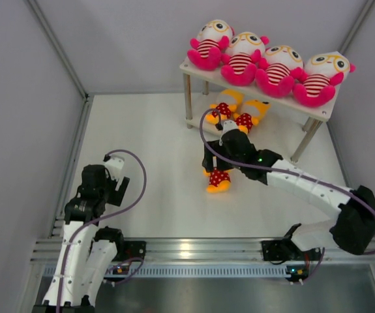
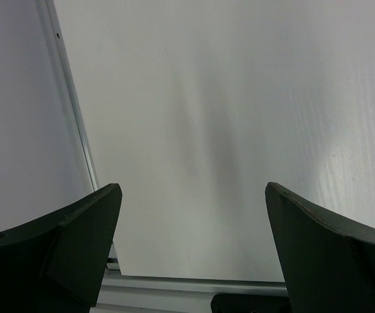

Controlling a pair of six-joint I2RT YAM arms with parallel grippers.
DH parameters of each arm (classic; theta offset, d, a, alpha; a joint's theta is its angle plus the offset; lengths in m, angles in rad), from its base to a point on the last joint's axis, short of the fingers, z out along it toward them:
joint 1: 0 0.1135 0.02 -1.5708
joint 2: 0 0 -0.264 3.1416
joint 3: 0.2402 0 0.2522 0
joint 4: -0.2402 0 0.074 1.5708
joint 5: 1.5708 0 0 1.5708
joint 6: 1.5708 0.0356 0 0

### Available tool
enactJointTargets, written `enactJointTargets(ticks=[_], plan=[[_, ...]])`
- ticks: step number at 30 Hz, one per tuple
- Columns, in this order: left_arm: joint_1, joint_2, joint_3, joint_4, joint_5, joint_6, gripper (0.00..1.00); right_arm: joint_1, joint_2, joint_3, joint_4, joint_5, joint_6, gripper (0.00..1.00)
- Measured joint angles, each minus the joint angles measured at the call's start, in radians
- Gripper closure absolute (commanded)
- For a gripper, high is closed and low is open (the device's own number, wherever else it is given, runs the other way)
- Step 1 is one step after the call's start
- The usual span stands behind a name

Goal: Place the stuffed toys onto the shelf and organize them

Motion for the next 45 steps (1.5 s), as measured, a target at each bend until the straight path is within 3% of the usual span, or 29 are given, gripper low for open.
enactJointTargets(ticks=[5, 15, 20, 30, 32, 35, 38, 40, 41, 45], plan=[[0.000, 0.015, 0.000, 0.000, 0.001, 0.000, 0.02, 0.013, -0.219, -0.012, -0.055, -0.165, -0.370, 0.21], [0.000, 0.043, 0.000, 0.000, 0.004, 0.000, 0.02, 0.014, -0.433, -0.346, -0.109, -0.323, -0.963, 0.18], [0.000, 0.045, 0.000, 0.000, 0.004, 0.000, 0.02, 0.014, -0.382, -0.361, -0.079, -0.343, -1.105, 0.20], [0.000, 0.057, 0.000, 0.000, 0.003, 0.000, 0.02, 0.013, -0.204, -0.367, 0.024, -0.291, -1.216, 0.22], [0.000, 0.058, 0.000, 0.000, 0.003, 0.000, 0.02, 0.013, -0.179, -0.365, 0.041, -0.288, -1.218, 0.27], [0.000, 0.063, 0.000, 0.000, 0.003, 0.000, 0.02, 0.013, -0.136, -0.352, 0.048, -0.275, -1.224, 0.44], [0.000, 0.066, 0.000, 0.000, 0.003, 0.000, 0.02, 0.013, -0.092, -0.328, 0.047, -0.238, -1.234, 0.76], [0.000, 0.069, 0.000, 0.000, 0.003, 0.000, 0.02, 0.013, -0.074, -0.318, 0.041, -0.216, -1.242, 0.88], [0.000, 0.069, 0.000, 0.000, 0.003, 0.000, 0.03, 0.013, -0.070, -0.312, 0.035, -0.206, -1.244, 0.99], [0.000, 0.069, 0.000, 0.000, 0.003, 0.000, 0.02, 0.013, -0.082, -0.266, -0.027, -0.177, -1.242, 1.00]])
